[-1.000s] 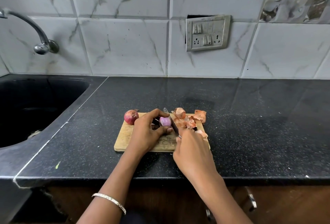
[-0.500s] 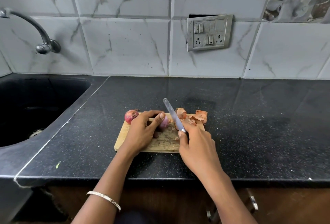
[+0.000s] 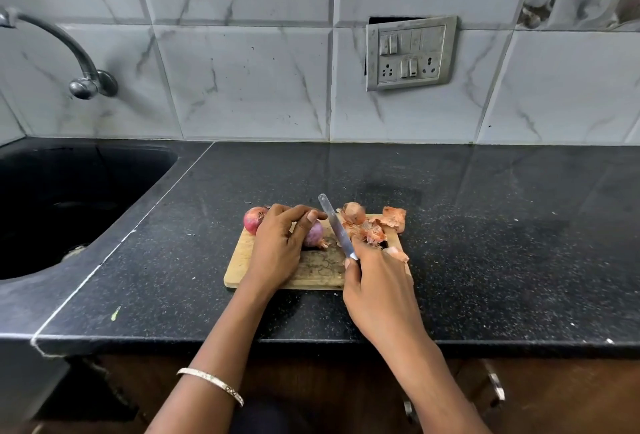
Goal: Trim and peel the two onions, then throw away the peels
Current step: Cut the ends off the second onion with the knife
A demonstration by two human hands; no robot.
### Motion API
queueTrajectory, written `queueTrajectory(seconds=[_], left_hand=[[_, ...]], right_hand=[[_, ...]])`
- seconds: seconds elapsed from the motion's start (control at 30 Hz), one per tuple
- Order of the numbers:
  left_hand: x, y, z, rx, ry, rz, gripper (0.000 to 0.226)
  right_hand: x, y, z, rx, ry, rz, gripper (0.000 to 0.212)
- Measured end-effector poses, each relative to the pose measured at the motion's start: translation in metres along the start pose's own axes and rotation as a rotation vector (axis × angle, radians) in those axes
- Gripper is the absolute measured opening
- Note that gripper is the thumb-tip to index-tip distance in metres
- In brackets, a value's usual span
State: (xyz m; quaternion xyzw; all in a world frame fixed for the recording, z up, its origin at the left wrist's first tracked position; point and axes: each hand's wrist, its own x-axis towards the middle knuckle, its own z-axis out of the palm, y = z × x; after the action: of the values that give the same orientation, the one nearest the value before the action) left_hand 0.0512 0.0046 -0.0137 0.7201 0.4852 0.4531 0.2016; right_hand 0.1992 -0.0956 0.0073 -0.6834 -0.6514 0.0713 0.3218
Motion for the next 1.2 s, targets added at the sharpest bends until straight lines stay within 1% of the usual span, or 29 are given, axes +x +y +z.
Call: queueTrajectory(seconds=[0.07, 0.17, 0.27, 0.37, 0.43, 0.67, 0.93, 1.2], left_hand=[[0.0, -0.001, -0.001, -0.051, -0.011, -0.017, 0.023], [-0.004, 0.006, -0.004, -0.192, -0.059, -0.095, 0.023], [-0.007, 0.009, -0.009, -0.229, -0.111, -0.111, 0.019], [-0.008, 0.009, -0.012, -0.249, -0.151, -0.148, 0.04], [-0.007, 0.006, -0.011, -0.274, -0.166, -0.178, 0.046], [-0.005, 0.001, -0.006, -0.337, -0.076, -0.195, 0.037], [-0.003, -0.001, -0.004, -0.436, -0.049, -0.243, 0.034], [0.001, 0.002, -0.005, -0.498, -0.041, -0.289, 0.035]], right_hand=[[0.0, 0.0, 0.0, 0.003, 0.003, 0.014, 0.034], [-0.002, 0.0, -0.002, 0.008, -0.009, 0.025, 0.034], [-0.003, -0.004, -0.005, 0.0, -0.008, 0.022, 0.034], [-0.004, -0.005, -0.006, -0.015, 0.007, 0.002, 0.031], [-0.005, -0.007, -0.005, -0.024, 0.005, -0.004, 0.031], [-0.006, -0.016, 0.001, -0.009, -0.029, -0.022, 0.028], [-0.005, -0.019, 0.006, -0.024, -0.041, -0.042, 0.043], [0.02, -0.032, 0.013, -0.061, -0.072, -0.011, 0.033]])
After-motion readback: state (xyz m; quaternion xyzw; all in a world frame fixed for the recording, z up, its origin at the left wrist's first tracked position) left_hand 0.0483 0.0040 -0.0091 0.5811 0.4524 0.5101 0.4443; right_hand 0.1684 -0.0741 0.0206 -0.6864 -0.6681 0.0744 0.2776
